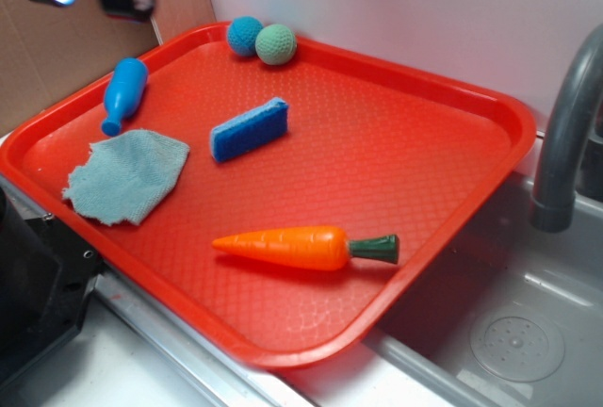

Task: Grab the blue bottle.

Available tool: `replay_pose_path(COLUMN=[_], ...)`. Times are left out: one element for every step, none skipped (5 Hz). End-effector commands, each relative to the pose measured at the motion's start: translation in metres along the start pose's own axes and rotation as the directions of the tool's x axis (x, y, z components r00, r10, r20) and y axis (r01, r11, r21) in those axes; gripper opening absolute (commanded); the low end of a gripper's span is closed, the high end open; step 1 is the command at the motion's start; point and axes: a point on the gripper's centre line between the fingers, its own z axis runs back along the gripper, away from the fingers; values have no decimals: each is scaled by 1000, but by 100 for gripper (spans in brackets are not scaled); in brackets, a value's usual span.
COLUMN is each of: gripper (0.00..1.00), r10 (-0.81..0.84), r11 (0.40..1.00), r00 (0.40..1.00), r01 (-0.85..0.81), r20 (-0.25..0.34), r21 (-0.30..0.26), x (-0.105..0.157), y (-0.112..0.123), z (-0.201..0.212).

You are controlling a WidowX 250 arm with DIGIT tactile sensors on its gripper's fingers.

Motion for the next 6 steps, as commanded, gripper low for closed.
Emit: replay_pose_path(gripper=[100, 100, 100, 71, 0, 0], r10=[179, 105, -11, -58, -71, -77], r11=[983, 993, 995, 996, 995, 995], r00=[982, 990, 995, 995, 995, 995], r01=[-175, -100, 22, 64, 75, 81], r20=[65, 92, 103, 81, 69, 65], r21=[-59, -63, -99, -68, -62, -63], x=[41, 44, 55, 57, 53, 49], y=[57, 62, 45, 29, 24, 23], z=[-57, -77, -102, -114, -115, -108])
